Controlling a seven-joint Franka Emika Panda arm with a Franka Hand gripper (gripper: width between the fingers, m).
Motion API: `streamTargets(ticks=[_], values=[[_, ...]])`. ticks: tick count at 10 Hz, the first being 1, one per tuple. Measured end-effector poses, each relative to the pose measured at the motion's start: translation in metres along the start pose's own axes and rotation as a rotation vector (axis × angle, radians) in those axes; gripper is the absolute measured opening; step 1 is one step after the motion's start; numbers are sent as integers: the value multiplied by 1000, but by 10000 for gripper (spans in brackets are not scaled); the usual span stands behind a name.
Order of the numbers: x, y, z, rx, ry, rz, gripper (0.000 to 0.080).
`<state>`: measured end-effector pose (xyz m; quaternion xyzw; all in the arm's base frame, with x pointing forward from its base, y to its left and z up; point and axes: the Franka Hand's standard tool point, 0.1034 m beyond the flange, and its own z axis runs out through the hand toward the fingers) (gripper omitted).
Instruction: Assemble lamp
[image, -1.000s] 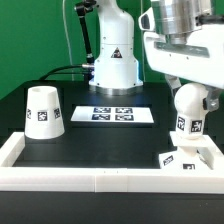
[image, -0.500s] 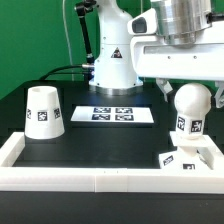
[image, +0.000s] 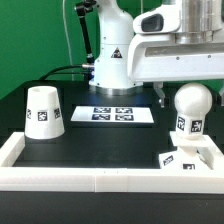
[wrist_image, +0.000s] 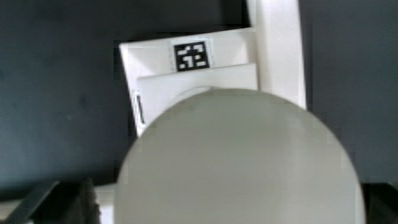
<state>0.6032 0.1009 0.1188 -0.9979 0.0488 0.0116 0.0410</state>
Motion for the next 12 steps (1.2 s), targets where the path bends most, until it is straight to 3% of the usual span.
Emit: streamTargets(ticks=[1, 4, 9, 12], values=[[0, -2, -1, -14, 5, -99, 698], [0, -7, 0, -15, 14, -377, 698], [2, -3, 0, -29, 14, -763, 698], [8, 1, 2, -66, 53, -1078, 698]])
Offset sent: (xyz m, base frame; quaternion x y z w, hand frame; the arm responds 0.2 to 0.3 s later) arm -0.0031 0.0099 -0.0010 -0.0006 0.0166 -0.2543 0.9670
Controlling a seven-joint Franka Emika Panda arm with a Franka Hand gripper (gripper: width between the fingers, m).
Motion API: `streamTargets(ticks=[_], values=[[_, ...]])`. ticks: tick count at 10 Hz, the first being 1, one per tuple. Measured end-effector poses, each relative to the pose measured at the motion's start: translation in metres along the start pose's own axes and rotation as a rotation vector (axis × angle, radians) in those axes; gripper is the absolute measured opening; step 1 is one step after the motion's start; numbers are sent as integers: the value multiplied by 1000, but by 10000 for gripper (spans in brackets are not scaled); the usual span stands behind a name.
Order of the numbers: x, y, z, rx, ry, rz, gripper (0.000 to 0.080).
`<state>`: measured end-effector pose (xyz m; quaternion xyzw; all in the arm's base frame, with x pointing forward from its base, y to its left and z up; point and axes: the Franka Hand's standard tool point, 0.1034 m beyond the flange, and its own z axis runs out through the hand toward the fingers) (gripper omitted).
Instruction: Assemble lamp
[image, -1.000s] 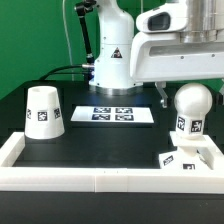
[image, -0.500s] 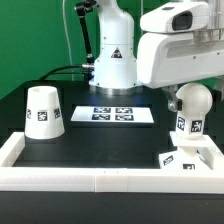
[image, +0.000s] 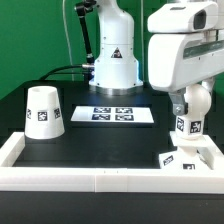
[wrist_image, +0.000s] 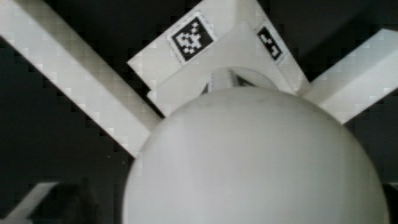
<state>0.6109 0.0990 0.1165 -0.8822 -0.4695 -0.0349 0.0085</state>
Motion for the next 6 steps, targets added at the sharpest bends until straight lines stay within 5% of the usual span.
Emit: streamTargets(ticks=[6], values=[[-4, 3, 1, -29, -49, -379, 698]])
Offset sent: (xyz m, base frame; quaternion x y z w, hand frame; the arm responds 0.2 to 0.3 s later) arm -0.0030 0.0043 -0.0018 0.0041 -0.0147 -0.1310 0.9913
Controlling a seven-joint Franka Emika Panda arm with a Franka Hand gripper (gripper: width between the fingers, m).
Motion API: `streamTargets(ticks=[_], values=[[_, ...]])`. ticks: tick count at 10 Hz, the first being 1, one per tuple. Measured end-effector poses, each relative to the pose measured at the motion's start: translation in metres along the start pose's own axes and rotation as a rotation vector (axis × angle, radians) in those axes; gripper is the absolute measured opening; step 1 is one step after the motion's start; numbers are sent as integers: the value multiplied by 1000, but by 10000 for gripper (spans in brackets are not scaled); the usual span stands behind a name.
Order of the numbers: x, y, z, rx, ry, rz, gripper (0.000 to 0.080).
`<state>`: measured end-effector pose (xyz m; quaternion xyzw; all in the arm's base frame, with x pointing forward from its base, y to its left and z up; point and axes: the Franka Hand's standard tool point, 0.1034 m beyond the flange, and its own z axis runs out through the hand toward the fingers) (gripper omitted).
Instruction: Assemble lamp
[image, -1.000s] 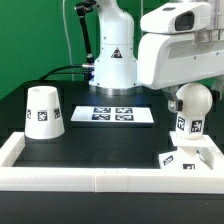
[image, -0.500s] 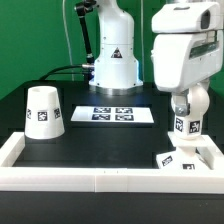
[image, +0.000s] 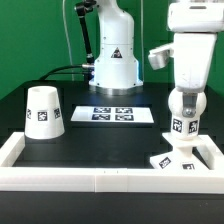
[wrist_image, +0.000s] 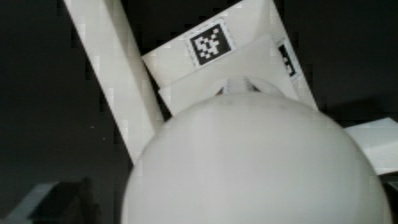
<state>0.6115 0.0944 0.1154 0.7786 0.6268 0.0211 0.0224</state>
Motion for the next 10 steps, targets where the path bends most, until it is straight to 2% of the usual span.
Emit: streamTargets(ticks=[1, 2, 6, 10], values=[[-1, 0, 0, -1, -2, 0, 698], [-1, 0, 0, -1, -2, 4, 576], [-2, 1, 0, -1, -2, 38, 575], [4, -1, 0, 1, 1, 480, 576]])
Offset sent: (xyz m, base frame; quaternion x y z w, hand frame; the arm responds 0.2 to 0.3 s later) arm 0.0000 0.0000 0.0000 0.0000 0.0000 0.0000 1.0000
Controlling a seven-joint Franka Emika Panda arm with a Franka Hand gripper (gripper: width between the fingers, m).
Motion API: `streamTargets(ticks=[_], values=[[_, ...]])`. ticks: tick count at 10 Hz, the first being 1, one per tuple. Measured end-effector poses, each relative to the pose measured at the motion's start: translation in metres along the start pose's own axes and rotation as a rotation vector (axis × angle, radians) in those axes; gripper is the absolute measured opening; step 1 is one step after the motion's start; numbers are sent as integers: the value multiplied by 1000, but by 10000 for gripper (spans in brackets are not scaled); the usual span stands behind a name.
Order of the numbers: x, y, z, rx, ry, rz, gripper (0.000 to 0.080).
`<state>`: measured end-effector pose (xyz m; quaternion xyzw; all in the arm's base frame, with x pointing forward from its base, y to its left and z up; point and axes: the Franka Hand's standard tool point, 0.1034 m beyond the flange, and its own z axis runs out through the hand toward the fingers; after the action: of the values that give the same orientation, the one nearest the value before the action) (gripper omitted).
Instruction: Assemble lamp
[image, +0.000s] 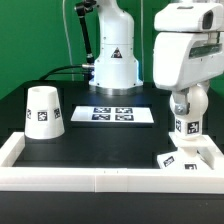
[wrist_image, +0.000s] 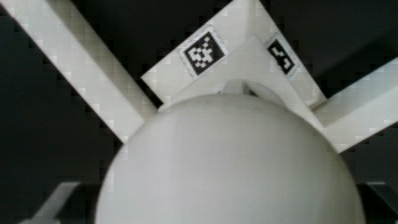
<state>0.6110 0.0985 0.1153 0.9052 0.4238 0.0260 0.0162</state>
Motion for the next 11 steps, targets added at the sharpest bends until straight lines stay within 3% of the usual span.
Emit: streamTargets(ticks=[11], values=[[-3, 5, 1, -6, -1, 823, 577]])
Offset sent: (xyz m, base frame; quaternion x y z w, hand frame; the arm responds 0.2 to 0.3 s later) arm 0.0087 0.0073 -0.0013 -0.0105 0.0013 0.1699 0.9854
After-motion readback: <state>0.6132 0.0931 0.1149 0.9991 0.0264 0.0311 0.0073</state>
